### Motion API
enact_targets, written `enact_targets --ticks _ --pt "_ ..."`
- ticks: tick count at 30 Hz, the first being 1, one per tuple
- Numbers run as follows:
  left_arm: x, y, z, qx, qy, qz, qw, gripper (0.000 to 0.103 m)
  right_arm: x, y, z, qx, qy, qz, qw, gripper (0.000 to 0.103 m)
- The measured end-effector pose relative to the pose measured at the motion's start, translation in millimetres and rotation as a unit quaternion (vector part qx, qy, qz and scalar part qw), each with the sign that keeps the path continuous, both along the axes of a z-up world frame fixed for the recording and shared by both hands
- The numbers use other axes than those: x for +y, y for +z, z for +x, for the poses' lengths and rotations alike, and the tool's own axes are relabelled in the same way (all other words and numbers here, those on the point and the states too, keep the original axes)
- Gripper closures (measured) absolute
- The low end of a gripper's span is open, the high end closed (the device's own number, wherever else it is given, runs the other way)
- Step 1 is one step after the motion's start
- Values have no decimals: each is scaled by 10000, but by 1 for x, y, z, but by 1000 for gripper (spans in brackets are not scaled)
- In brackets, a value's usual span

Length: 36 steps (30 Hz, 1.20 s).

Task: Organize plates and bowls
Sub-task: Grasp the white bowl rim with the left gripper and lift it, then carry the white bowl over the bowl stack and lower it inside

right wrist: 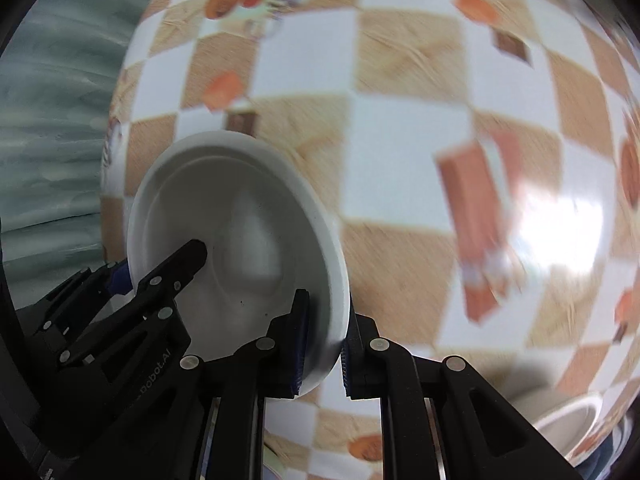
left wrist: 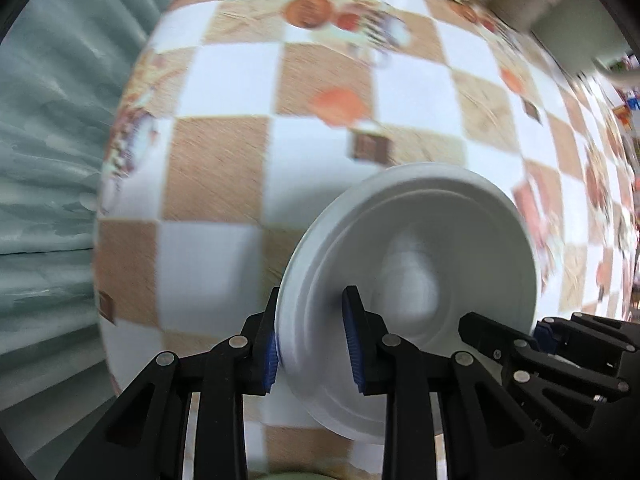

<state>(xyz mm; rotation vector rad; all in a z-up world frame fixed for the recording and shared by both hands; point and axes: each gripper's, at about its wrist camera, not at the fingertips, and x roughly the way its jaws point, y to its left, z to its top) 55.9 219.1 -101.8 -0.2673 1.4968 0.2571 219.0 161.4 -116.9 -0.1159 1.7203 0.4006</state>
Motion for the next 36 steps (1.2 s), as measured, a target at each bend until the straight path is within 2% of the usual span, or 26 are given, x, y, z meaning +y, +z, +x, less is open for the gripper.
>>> enact_targets --ticks 8,14,17,20,21,23,24,29,36 --pt "-47 1 -19 102 -233 19 9997 72 -39 5 -38 108 -244 -25 9996 87" --pt "-73 0 -32 208 -410 81 9989 69 -51 6 -61 194 -313 -39 9993 85" --pt "-80 0 -34 276 -469 93 9985 69 -39 4 -62 245 -333 -49 9991 85" --pt "-85 7 -36 261 -516 137 9982 69 -58 8 -73 239 -344 5 9991 85" --pt "-94 9 -49 235 -529 165 9982 69 -67 11 -81 220 -357 31 9991 85" --pt "-103 22 -47 195 -554 195 9981 69 -79 21 -80 198 -401 77 9990 85" --pt "-105 25 -48 178 -566 202 9980 69 -105 33 -77 186 -444 110 9988 85" --pt "-121 47 -63 69 -765 273 9967 68 -112 61 -95 78 -543 219 9983 85" --pt "-159 81 -64 -98 -1302 354 9908 68 -154 87 -99 -90 -992 377 9943 85"
